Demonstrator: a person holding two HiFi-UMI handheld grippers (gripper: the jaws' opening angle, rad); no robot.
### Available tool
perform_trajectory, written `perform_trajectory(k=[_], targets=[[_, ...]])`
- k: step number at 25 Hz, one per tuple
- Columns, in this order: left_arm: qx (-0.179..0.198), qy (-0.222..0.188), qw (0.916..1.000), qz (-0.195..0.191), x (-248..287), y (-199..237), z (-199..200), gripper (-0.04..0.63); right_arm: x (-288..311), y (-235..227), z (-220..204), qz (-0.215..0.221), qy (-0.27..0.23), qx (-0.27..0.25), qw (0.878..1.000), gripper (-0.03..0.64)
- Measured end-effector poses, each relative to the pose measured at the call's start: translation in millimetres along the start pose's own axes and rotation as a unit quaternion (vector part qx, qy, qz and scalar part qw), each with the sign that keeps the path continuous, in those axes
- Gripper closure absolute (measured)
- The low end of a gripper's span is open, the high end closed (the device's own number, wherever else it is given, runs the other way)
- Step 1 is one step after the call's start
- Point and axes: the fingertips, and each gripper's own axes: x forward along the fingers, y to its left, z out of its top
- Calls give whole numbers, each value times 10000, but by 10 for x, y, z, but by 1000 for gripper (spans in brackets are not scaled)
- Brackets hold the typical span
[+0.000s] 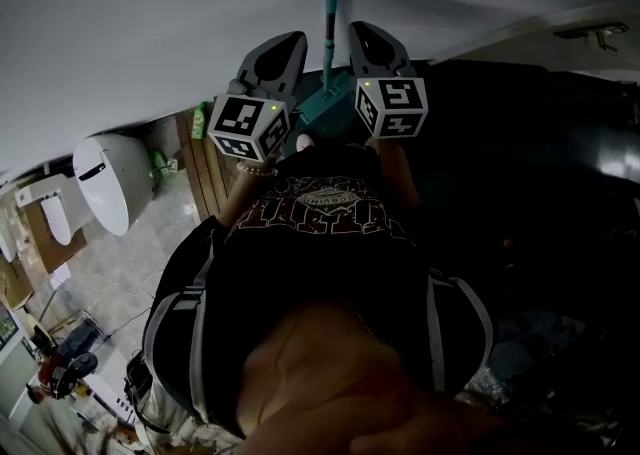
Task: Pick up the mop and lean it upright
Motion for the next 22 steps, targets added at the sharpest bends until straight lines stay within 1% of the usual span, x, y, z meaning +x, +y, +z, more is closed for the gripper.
perform_trajectory(k=[8, 15, 22], targets=[[-12, 93, 9997, -223, 53, -233, -53, 557, -351, 75, 106, 4, -155, 108, 9998, 591], [13, 98, 9996, -253, -30, -376, -61, 557, -567, 203, 164, 6, -225, 45, 9997, 592], [25, 106, 9995, -283, -86, -463, -94, 557, -675, 221, 162, -65, -278, 29, 9996, 597]])
